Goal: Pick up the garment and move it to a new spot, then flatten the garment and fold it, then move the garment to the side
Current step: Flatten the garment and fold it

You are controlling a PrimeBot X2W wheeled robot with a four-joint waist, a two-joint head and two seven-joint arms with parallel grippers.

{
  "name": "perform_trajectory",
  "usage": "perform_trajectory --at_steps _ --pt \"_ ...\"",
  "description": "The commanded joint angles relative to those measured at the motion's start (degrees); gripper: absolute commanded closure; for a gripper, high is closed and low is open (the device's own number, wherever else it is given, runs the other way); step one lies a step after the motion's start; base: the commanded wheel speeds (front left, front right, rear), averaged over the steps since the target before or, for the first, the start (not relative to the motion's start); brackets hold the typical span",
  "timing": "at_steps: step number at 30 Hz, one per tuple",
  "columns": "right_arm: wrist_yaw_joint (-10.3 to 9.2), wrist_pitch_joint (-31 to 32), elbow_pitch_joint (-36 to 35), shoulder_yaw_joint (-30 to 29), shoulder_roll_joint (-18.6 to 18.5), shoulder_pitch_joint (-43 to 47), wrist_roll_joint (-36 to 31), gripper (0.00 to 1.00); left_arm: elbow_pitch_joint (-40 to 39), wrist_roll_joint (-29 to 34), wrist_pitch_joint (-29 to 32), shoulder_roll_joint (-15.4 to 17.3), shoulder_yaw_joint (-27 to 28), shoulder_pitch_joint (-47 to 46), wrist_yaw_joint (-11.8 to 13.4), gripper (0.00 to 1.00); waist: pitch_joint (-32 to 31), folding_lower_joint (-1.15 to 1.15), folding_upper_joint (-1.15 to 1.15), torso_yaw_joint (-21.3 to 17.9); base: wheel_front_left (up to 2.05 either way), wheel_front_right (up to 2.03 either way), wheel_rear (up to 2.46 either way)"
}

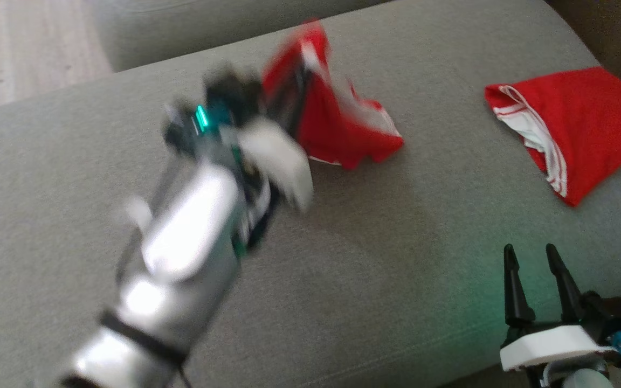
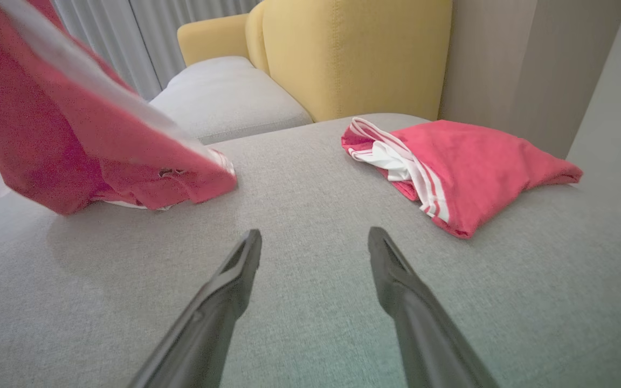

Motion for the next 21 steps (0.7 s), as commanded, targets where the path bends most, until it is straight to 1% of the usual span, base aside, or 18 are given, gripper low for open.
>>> perform_trajectory --at_steps 1,4,7,10,15,18,21 --pt "0.39 -0.7 -1.6 0.9 -0.4 -1.5 0.0 0.00 -3.5 -0.4 -0.4 1.1 0.5 2.1 -0.3 1.00 -0.6 0.00 0.00 1.7 0.00 0.00 0.00" --pt "0.39 -0.7 -1.7 0.3 -0.4 -1.1 -0.4 0.00 -8.3 -1.1 0.3 3.5 -1.6 12.1 0.4 1.00 -0.9 0.00 0.00 3.7 0.00 0.00 0.00" --pt "0.39 -0.7 -1.7 -0.2 -0.4 -0.2 -1.0 0.00 -12.9 -1.9 2.0 7.2 -2.9 21.0 1.5 1.00 -1.0 0.00 0.00 6.1 0.00 0.00 0.00" --pt "0.39 -0.7 -1.7 -0.3 -0.4 0.4 -1.7 0.00 -16.4 -2.4 2.8 10.7 -3.1 27.3 3.1 1.00 -1.1 0.00 0.00 8.2 0.00 0.00 0.00" --pt "0.39 -0.7 -1.6 -0.2 -0.4 0.8 -2.3 0.00 -19.2 -3.5 2.1 14.6 -2.1 34.5 5.2 1.00 -1.9 0.00 0.00 10.8 0.00 0.00 0.00" --pt "0.39 -0.7 -1.3 -0.1 -0.4 1.2 -2.8 0.00 -19.2 -3.9 0.9 16.0 -1.8 37.2 5.7 1.00 -2.4 0.00 0.00 12.0 0.00 0.00 0.00" --pt "0.39 -0.7 -1.2 0.0 -0.4 1.6 -3.1 0.00 -18.5 -4.3 -0.5 16.7 -1.7 39.1 5.4 1.00 -2.9 0.00 0.00 12.8 0.00 0.00 0.00"
